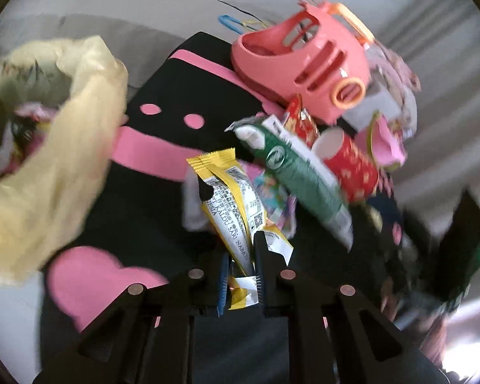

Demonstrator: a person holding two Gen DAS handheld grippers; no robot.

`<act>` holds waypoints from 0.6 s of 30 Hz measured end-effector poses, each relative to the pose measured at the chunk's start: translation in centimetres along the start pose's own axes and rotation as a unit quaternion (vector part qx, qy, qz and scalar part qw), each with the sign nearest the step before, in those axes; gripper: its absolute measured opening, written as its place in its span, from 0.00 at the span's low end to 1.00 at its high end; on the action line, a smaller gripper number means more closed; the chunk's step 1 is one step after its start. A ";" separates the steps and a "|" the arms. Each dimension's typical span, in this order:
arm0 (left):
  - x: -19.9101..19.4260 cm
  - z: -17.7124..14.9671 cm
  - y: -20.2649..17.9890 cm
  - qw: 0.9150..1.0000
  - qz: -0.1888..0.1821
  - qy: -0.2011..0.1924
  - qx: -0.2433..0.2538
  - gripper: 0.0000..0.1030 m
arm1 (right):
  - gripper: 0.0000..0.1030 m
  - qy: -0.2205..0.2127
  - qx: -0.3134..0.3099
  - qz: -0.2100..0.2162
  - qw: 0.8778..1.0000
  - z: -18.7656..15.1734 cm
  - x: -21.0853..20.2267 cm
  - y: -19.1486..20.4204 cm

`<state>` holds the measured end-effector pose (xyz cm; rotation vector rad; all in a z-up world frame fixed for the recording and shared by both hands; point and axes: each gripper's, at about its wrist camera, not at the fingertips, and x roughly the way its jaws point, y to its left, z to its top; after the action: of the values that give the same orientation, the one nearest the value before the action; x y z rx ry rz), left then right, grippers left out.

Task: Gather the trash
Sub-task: 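Close the left gripper on the yellow snack bar while the right gripper grasps the milk carton, then lift the yellow snack bar and green-and-white milk carton off the mat with both grippers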

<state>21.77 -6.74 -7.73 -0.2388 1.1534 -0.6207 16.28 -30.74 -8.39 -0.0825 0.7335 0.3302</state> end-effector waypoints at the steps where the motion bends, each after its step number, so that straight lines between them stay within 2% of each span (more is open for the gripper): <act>1: -0.5 -0.4 0.3 1.000 0.004 0.009 0.015 0.15 | 0.56 0.007 -0.013 0.001 1.000 0.5 0.7 0.6; 4: -1.9 -1.4 1.2 0.999 0.014 0.019 0.045 0.15 | 0.56 0.020 -0.048 0.006 0.999 1.9 2.6 2.1; 7: -3.3 -2.1 2.2 0.998 0.029 0.010 0.057 0.15 | 0.56 0.030 -0.052 0.022 0.998 3.5 4.5 2.7; 9: -4.0 -2.1 3.1 0.998 0.037 -0.002 0.052 0.15 | 0.56 0.038 -0.043 0.031 0.998 4.5 5.9 2.9; 13: -4.6 -1.8 4.0 0.999 0.026 -0.016 0.038 0.15 | 0.56 0.057 -0.026 0.034 0.997 6.9 8.6 2.6; 16: -4.6 -1.6 4.4 0.999 0.020 -0.021 0.030 0.15 | 0.58 0.079 -0.022 0.009 0.997 7.9 10.2 2.6; 18: -4.6 -1.4 4.9 0.999 0.016 -0.024 0.020 0.15 | 0.58 0.091 -0.018 0.008 0.996 7.9 10.5 3.1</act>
<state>20.89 0.02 -7.09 -0.1991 1.0946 -0.6064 27.62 -23.50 -9.40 -0.1414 0.9085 0.3537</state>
